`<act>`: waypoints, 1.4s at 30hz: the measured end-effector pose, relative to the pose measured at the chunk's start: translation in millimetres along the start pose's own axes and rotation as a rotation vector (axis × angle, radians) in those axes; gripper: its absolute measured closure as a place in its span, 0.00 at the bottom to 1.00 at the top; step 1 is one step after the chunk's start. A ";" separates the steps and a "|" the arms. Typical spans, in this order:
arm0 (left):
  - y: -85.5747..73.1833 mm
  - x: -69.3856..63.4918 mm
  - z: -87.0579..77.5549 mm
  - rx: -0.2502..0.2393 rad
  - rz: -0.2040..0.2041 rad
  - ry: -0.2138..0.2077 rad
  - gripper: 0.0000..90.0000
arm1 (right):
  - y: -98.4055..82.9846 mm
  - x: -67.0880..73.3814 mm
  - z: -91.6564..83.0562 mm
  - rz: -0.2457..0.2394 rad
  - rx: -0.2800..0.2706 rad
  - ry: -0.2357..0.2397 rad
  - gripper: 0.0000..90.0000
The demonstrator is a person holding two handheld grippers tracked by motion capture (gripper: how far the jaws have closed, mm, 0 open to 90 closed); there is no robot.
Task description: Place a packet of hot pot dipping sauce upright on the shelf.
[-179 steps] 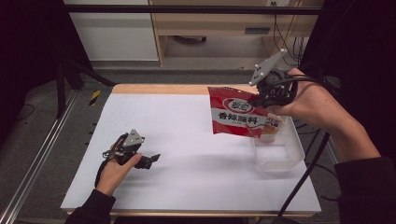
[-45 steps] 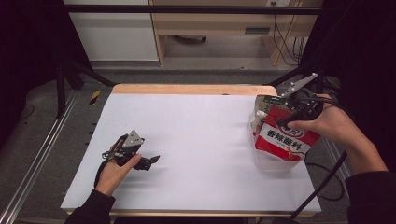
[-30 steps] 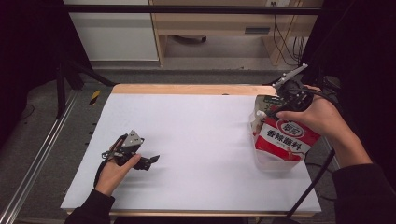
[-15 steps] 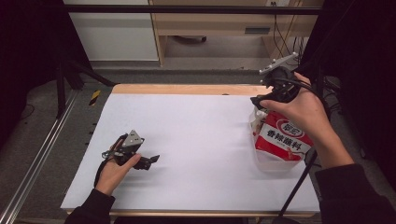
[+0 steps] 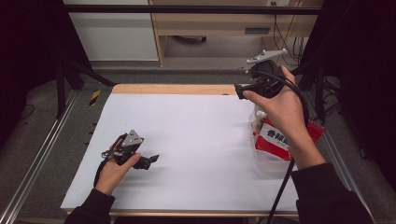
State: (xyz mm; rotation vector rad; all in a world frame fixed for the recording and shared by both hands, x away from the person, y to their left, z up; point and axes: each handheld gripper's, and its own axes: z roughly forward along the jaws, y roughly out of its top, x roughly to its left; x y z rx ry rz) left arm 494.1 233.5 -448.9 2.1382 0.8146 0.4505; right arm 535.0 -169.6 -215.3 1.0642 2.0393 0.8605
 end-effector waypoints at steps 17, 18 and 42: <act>-2.0 2.1 -1.4 0.000 -0.007 -0.006 0.08 | -3.5 40.1 24.5 0.101 -0.120 -0.023 0.14; -2.0 2.2 -1.5 -0.001 -0.008 -0.005 0.08 | -3.9 42.1 25.8 0.105 -0.125 -0.031 0.14; -3.2 4.0 -2.6 -0.002 -0.012 0.003 0.08 | -46.2 85.0 45.5 0.128 -0.148 -0.045 0.12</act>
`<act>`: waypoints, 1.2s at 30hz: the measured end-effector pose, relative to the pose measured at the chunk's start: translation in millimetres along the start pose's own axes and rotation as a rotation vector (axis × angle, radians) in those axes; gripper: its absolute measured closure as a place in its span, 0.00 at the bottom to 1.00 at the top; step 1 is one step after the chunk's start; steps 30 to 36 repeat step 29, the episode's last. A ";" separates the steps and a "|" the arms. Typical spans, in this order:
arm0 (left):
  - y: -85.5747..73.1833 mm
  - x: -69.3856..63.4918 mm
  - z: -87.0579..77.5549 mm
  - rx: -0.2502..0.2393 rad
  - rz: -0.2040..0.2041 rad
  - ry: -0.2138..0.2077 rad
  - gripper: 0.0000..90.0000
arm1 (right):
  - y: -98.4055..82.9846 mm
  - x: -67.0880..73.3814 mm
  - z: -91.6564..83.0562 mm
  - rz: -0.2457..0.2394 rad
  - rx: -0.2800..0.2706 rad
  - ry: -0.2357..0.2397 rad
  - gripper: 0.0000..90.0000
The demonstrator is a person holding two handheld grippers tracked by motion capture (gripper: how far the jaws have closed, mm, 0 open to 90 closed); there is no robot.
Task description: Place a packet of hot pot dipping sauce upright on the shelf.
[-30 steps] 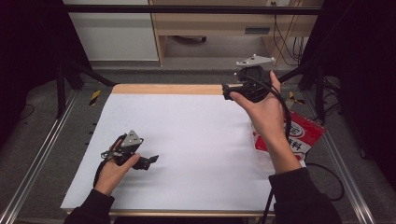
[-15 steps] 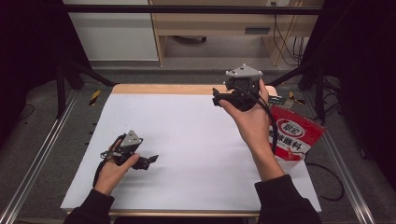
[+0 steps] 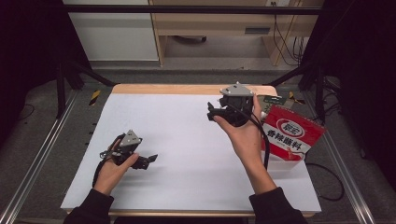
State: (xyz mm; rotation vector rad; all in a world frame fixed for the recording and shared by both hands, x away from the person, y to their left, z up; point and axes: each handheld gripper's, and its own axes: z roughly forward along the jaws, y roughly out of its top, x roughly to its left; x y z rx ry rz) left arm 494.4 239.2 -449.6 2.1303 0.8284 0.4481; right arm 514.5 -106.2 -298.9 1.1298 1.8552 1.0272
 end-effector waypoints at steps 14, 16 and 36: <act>-0.7 0.8 0.0 -0.001 -0.003 0.003 0.08 | -50.0 19.4 10.4 0.018 0.023 0.038 0.11; -1.0 1.1 0.1 0.001 -0.004 0.006 0.08 | -61.2 22.6 14.7 0.010 0.035 0.039 0.11; -2.3 1.1 2.2 0.008 0.000 0.011 0.08 | -114.3 36.9 36.5 0.003 0.106 0.099 0.09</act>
